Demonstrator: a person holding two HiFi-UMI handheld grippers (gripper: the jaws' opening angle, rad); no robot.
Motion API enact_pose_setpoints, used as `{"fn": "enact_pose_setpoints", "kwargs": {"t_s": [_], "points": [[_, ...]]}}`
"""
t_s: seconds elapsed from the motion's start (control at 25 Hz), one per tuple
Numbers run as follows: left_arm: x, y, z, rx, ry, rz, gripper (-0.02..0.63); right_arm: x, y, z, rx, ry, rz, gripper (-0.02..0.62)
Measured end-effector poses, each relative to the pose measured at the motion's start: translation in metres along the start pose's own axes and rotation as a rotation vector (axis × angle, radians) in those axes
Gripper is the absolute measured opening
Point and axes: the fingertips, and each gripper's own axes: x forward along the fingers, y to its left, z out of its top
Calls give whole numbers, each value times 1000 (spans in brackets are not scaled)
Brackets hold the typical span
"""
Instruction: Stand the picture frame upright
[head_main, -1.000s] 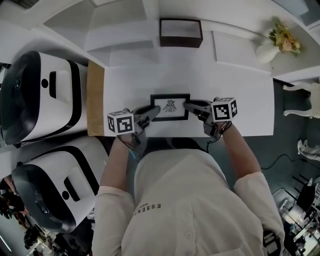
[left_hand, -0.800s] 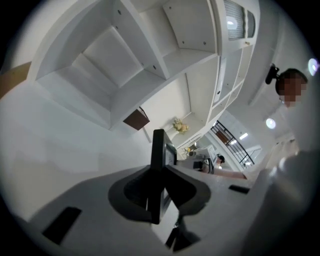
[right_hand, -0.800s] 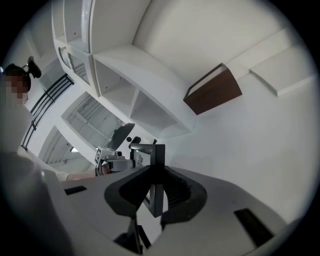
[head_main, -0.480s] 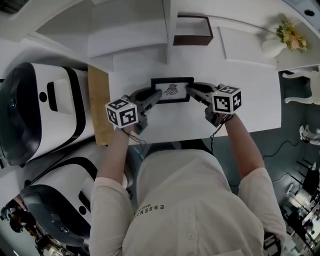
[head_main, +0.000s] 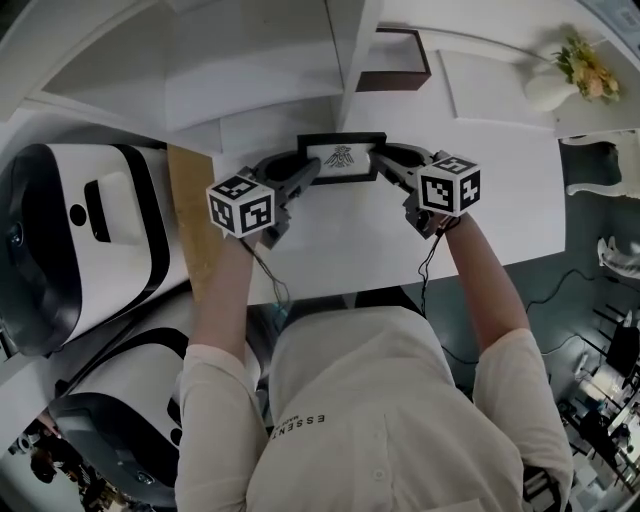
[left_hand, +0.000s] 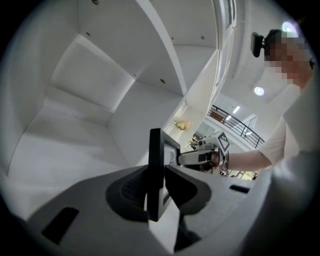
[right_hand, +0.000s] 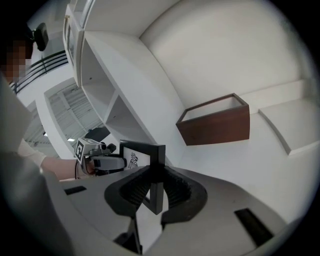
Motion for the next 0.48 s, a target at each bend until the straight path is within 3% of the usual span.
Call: {"fn": "enact_pose_setpoints", "kwargs": {"t_s": [0.28, 0.48], "points": [[12, 25, 2, 48, 9, 32, 92, 17, -16, 7, -44, -31, -107, 89], [16, 36, 1, 43, 7, 35, 95, 28, -23, 15, -145, -45, -164, 87]]}}
